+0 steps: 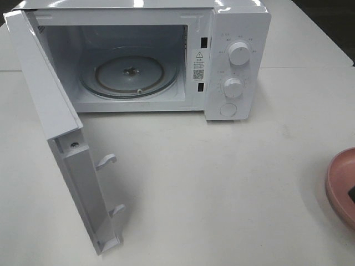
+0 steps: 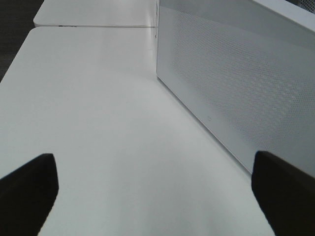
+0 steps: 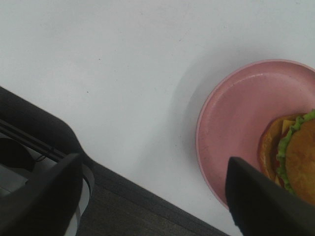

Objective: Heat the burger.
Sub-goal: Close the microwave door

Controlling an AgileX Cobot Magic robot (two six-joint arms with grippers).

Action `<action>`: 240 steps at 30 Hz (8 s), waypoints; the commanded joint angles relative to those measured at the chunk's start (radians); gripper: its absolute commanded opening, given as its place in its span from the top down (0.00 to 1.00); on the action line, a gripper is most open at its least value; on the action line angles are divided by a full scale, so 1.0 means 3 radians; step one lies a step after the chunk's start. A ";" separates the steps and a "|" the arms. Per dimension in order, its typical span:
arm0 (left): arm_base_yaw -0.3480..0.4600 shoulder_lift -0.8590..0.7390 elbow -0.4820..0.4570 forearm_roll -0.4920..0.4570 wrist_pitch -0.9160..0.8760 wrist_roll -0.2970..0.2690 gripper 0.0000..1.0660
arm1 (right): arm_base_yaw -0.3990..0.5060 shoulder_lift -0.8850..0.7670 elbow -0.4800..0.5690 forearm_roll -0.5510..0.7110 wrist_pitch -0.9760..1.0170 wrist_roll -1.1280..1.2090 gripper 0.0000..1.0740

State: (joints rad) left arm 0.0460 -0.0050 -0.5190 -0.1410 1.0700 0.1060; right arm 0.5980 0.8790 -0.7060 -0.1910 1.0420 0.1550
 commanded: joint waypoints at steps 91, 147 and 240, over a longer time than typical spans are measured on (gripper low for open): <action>0.0010 -0.0057 0.0007 0.0007 -0.0003 -0.0010 0.06 | -0.1797 -0.3033 0.0670 0.0410 -0.0147 -0.0190 0.30; 0.0010 0.1907 0.0367 0.0003 -0.2820 0.0103 1.00 | -0.1797 -0.3033 0.0670 0.0410 -0.0147 -0.0190 0.30; -0.2313 0.6577 -0.1570 -0.0060 -0.6060 -0.0283 1.00 | -0.1797 -0.3033 0.0670 0.0410 -0.0147 -0.0190 0.30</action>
State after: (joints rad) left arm -0.6530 1.9650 -0.9680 -0.1220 -0.7330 0.0170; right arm 0.0630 -0.0040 -0.5060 -0.0700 1.0090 0.1050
